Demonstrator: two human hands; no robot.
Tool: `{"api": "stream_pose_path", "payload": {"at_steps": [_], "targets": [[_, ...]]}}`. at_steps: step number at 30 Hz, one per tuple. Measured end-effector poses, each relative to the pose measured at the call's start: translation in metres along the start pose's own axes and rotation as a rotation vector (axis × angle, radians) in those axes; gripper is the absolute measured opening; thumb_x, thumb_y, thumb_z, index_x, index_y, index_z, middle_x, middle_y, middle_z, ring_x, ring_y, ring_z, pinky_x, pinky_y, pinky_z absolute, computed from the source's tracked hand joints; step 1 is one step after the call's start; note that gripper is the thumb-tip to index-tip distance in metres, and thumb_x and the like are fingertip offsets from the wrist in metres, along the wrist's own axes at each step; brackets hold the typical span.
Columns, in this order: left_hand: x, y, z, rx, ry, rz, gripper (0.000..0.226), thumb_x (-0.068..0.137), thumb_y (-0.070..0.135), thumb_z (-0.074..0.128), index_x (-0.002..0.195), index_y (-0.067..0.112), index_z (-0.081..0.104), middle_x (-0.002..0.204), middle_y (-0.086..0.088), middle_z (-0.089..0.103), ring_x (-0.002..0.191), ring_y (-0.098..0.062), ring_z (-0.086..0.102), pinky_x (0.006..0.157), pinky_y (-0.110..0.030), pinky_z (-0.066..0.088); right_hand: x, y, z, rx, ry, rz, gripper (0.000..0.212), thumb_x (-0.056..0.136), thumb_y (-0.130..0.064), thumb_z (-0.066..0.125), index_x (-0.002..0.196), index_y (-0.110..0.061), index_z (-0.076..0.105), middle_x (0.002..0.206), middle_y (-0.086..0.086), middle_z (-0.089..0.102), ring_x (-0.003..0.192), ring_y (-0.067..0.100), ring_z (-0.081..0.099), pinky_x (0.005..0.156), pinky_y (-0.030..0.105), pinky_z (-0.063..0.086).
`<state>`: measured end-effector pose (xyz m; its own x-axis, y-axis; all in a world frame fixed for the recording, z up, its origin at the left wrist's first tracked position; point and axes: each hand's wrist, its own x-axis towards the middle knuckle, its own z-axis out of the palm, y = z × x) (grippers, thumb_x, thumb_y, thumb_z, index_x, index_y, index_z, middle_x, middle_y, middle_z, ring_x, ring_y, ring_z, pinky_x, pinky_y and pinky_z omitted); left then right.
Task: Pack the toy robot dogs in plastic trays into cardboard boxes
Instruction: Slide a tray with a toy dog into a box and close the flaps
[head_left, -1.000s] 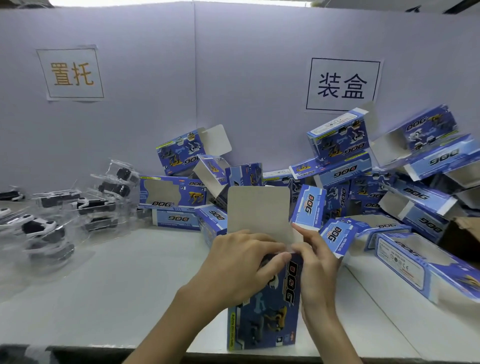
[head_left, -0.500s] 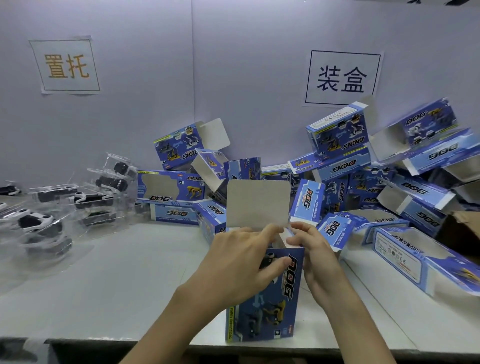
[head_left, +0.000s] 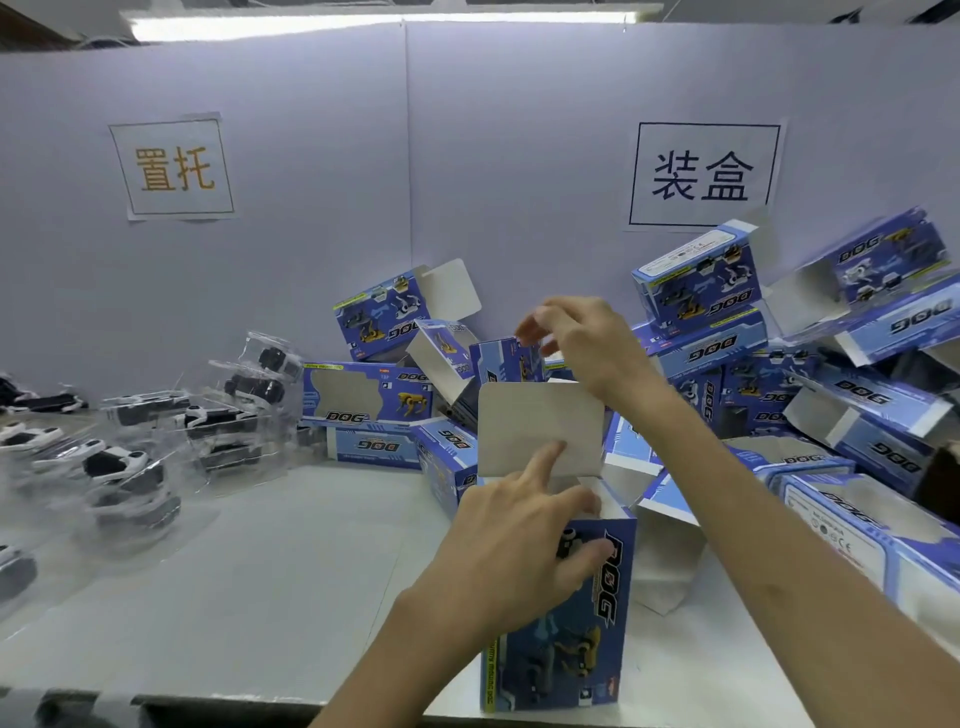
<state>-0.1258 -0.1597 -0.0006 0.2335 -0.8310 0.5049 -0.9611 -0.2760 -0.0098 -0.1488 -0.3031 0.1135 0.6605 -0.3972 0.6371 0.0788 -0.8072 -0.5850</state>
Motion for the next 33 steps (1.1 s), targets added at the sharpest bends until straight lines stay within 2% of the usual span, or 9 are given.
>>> {"api": "stream_pose_path", "payload": {"at_steps": [3, 5, 9, 11, 15, 20, 26, 30, 33], "targets": [[0.004, 0.002, 0.0, 0.032, -0.038, -0.043, 0.038, 0.09, 0.065, 0.045, 0.116, 0.039, 0.053, 0.167, -0.004, 0.002, 0.103, -0.03, 0.064, 0.072, -0.03, 0.037, 0.032, -0.004, 0.012, -0.239, -0.278, 0.057, 0.043, 0.105, -0.037, 0.039, 0.074, -0.024, 0.067, 0.09, -0.001, 0.071, 0.086, 0.021, 0.065, 0.089, 0.041, 0.054], [0.006, 0.003, 0.0, 0.045, -0.058, -0.051, 0.038, 0.088, 0.066, 0.046, 0.113, 0.038, 0.052, 0.166, -0.007, -0.002, 0.1, -0.031, 0.065, 0.071, -0.029, 0.037, 0.046, -0.002, 0.02, -0.365, -0.446, 0.097, 0.051, 0.106, -0.047, 0.033, 0.078, -0.022, 0.067, 0.089, 0.001, 0.067, 0.084, 0.02, 0.061, 0.088, 0.037, 0.05], [0.006, 0.004, -0.002, 0.044, -0.069, -0.036, 0.034, 0.088, 0.064, 0.048, 0.111, 0.039, 0.051, 0.166, -0.011, 0.0, 0.1, -0.033, 0.064, 0.07, -0.03, 0.035, 0.052, 0.015, 0.034, -0.543, -0.594, 0.167, 0.054, 0.105, -0.056, 0.028, 0.102, -0.016, 0.065, 0.099, 0.0, 0.053, 0.105, 0.025, 0.051, 0.092, 0.037, 0.036], [0.007, 0.004, -0.005, 0.036, -0.066, -0.025, 0.032, 0.088, 0.062, 0.052, 0.111, 0.039, 0.053, 0.166, -0.013, 0.002, 0.1, -0.033, 0.064, 0.072, -0.031, 0.036, 0.05, 0.022, 0.038, -0.49, -0.581, 0.192, 0.055, 0.104, -0.059, 0.024, 0.105, -0.019, 0.062, 0.104, 0.0, 0.05, 0.103, 0.023, 0.046, 0.093, 0.037, 0.033], [0.009, 0.005, -0.006, 0.035, -0.064, -0.023, 0.031, 0.087, 0.056, 0.057, 0.111, 0.037, 0.054, 0.164, -0.019, 0.005, 0.098, -0.035, 0.064, 0.072, -0.032, 0.034, 0.047, 0.025, 0.041, -0.503, -0.43, 0.083, 0.057, 0.102, -0.061, 0.022, 0.094, -0.023, 0.064, 0.112, 0.008, 0.062, 0.098, 0.026, 0.056, 0.094, 0.04, 0.045], [0.009, 0.007, -0.004, 0.055, -0.066, -0.014, 0.03, 0.087, 0.054, 0.056, 0.112, 0.038, 0.052, 0.163, -0.022, 0.006, 0.099, -0.035, 0.064, 0.071, -0.033, 0.033, 0.039, 0.029, 0.04, -0.507, -0.364, -0.001, 0.059, 0.101, -0.064, 0.02, 0.078, -0.027, 0.061, 0.101, 0.007, 0.066, 0.09, 0.023, 0.058, 0.086, 0.041, 0.047], [0.008, 0.007, -0.004, 0.057, -0.068, -0.002, 0.031, 0.088, 0.054, 0.056, 0.114, 0.037, 0.052, 0.163, -0.021, 0.006, 0.1, -0.034, 0.064, 0.076, -0.036, 0.043, 0.029, 0.032, 0.038, -0.429, -0.301, -0.077, 0.064, 0.104, -0.056, 0.024, 0.078, -0.02, 0.07, 0.096, 0.009, 0.07, 0.084, 0.021, 0.061, 0.082, 0.04, 0.05], [0.009, 0.007, -0.005, 0.051, -0.055, -0.002, 0.031, 0.086, 0.051, 0.059, 0.112, 0.036, 0.054, 0.15, -0.017, 0.03, 0.087, -0.03, 0.062, 0.069, -0.034, 0.043, 0.02, 0.04, 0.043, -0.413, -0.214, -0.121, 0.067, 0.104, -0.052, 0.027, 0.071, -0.013, 0.07, 0.083, 0.01, 0.07, 0.077, 0.025, 0.062, 0.074, 0.038, 0.049], [0.007, 0.008, -0.002, 0.071, -0.046, -0.002, 0.035, 0.085, 0.052, 0.06, 0.114, 0.035, 0.051, 0.134, -0.012, 0.041, 0.088, -0.028, 0.058, 0.066, -0.034, 0.038, 0.014, 0.043, 0.05, -0.533, -0.138, -0.19, 0.072, 0.104, -0.055, 0.024, 0.056, -0.011, 0.055, 0.063, 0.01, 0.058, 0.064, 0.027, 0.055, 0.061, 0.036, 0.042]]}}
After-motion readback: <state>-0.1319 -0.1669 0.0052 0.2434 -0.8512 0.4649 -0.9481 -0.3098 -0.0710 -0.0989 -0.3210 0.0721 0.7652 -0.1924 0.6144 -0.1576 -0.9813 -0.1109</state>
